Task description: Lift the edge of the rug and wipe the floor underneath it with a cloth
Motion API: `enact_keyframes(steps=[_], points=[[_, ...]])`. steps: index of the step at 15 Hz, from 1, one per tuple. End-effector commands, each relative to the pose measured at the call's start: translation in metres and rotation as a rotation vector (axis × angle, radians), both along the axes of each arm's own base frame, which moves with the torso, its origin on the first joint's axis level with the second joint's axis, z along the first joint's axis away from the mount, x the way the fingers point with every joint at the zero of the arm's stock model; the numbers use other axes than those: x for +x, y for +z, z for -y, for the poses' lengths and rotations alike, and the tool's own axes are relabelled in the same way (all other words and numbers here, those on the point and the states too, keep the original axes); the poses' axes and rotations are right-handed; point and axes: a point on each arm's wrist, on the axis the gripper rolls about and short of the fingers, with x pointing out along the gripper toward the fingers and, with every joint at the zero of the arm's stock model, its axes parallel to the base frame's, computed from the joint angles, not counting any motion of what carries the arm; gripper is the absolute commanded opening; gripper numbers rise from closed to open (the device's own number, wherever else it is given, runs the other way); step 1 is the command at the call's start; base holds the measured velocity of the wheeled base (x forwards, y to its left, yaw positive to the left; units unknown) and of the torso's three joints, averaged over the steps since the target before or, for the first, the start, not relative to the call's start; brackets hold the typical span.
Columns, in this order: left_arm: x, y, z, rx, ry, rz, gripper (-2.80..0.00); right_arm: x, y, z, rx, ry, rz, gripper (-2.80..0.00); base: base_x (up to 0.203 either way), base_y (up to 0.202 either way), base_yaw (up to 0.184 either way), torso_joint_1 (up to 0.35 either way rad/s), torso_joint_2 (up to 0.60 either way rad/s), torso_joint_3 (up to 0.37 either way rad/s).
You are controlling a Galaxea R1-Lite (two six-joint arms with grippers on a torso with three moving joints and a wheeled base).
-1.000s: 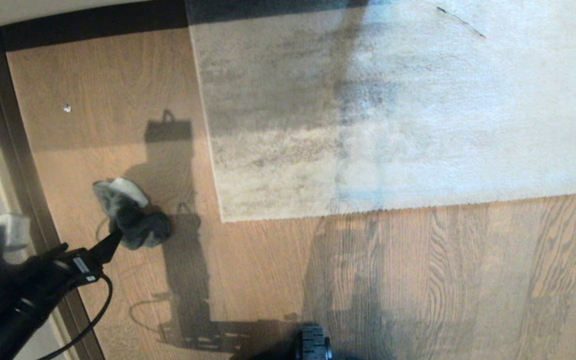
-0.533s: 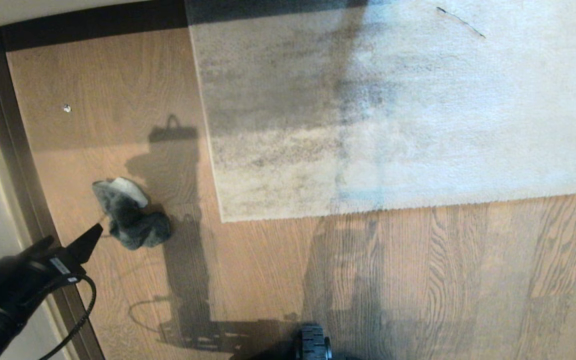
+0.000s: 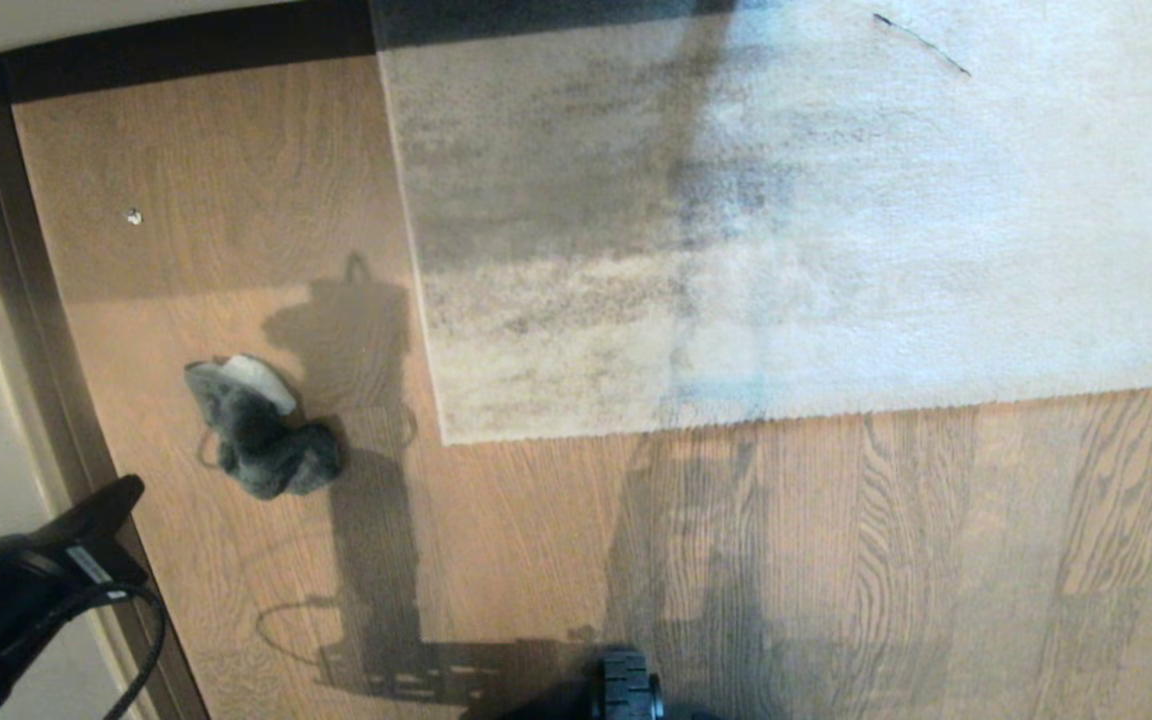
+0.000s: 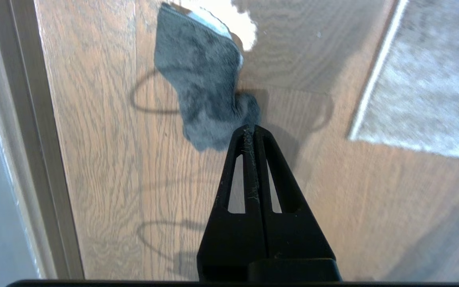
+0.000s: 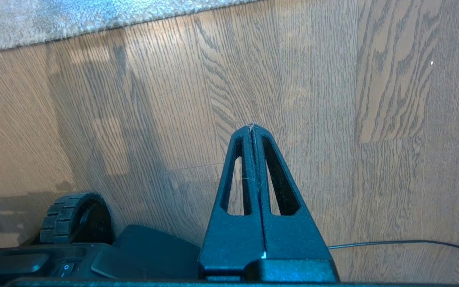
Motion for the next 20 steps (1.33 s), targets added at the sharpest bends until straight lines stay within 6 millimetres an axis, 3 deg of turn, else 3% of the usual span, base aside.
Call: enact_keyframes(steps=[1, 6, 12, 15, 20], points=[[-0.024, 0.012, 0.002, 0.002, -0.006, 0.080, -2.80, 0.000, 0.000, 0.000, 0.000, -0.001, -0.001, -2.80, 0.000, 0.000, 0.000, 0.000, 0.00, 0.000], [-0.072, 0.010, 0.004, 0.014, -0.009, 0.103, -2.80, 0.000, 0.000, 0.000, 0.000, 0.001, -0.001, -2.80, 0.000, 0.000, 0.000, 0.000, 0.00, 0.000], [-0.132, -0.026, 0.008, 0.135, -0.090, 0.059, -2.80, 0.000, 0.000, 0.000, 0.000, 0.000, -0.001, -2.80, 0.000, 0.000, 0.000, 0.000, 0.00, 0.000], [-0.136, -0.039, 0.010, 0.300, -0.146, -0.037, -2.80, 0.000, 0.000, 0.000, 0.000, 0.000, -0.001, -2.80, 0.000, 0.000, 0.000, 0.000, 0.00, 0.000], [-0.141, -0.049, 0.009, 0.302, -0.152, -0.086, -2.80, 0.000, 0.000, 0.000, 0.000, 0.001, -0.001, -2.80, 0.000, 0.000, 0.000, 0.000, 0.00, 0.000]])
